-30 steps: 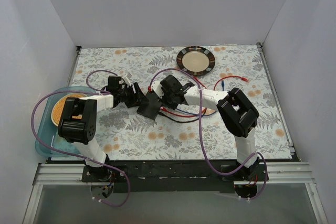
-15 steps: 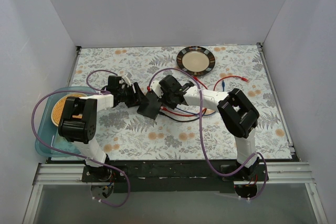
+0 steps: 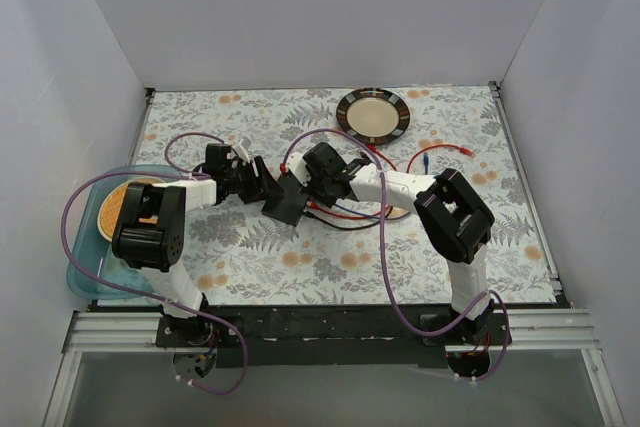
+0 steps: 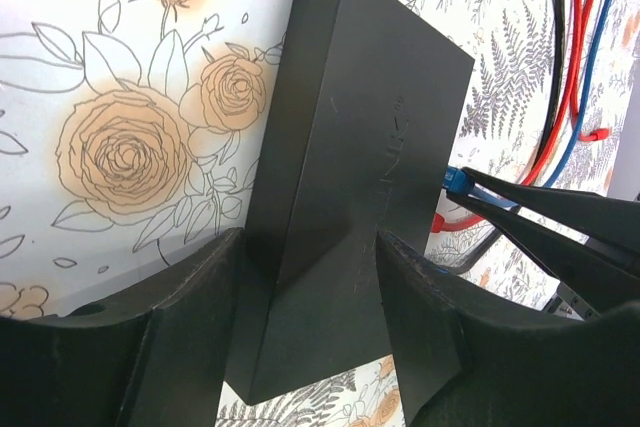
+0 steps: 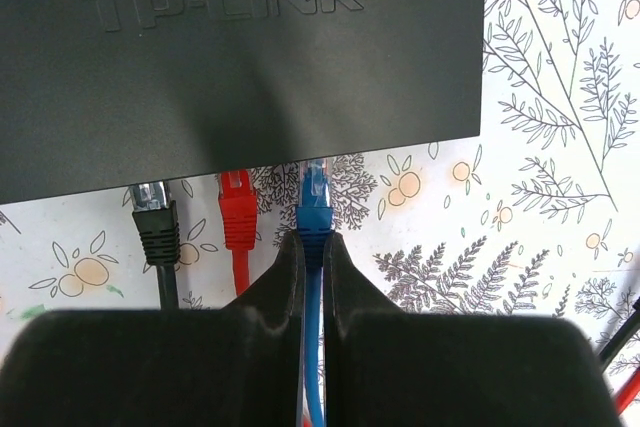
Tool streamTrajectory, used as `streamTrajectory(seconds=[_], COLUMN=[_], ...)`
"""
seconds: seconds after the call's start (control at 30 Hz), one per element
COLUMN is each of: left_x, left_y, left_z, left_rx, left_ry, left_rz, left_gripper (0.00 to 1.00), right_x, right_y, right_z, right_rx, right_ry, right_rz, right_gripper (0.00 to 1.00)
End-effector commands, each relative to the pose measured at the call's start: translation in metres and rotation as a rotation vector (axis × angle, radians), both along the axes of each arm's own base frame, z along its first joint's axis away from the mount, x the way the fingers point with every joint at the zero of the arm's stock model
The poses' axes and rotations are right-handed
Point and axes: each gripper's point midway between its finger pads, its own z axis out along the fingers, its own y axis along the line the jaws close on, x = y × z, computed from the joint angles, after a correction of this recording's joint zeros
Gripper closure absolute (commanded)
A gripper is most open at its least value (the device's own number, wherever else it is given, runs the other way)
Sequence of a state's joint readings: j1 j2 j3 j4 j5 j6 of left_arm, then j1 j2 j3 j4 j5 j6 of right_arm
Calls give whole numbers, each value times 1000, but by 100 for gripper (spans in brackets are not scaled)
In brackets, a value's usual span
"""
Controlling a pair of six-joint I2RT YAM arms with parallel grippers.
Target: Insert the plug into the switch port
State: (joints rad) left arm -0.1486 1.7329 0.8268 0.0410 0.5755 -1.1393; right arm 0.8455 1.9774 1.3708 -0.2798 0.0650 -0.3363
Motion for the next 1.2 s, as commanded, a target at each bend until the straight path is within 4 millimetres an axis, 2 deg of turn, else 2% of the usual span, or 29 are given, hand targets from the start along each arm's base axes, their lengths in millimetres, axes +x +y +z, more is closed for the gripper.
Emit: streamTrajectory(seconds=[0.0,0.37,0.53,0.73,0.77,0.8,1.03,1.17], left_x=[-13,2,3,-2,-3,-4,-8,-14], left_y=[-3,-10,-21,-34,-35,-35,-47,-64], left_z=[-22,-24,-26,-30,-30,-31,-26,-24], left_rx=[8,-19,-34,-28,-26,-24,-15,-5], left_ry=[39,-17,-28,-25,-24,-25,-53,-73], left_rz=[-41,-57,-107,-159,-164,-168,-211,-268], left_gripper=[46,45,46,48,48,48,48,48], right_x=[10,10,19,20,26,26,29,31], right_y=[41,44,47,46,51,47,49,52], right_z=[39,34,33,23,30,26,43,47], right_rx=[168,155,175,186,219,212,272,279], right_ry=[-100,-102,-143,-141,-175,-179,-229,-235], right_rz=[70,112,77,54,43,30,15,20], right_gripper=[99,99,99,99,99,99,99,99])
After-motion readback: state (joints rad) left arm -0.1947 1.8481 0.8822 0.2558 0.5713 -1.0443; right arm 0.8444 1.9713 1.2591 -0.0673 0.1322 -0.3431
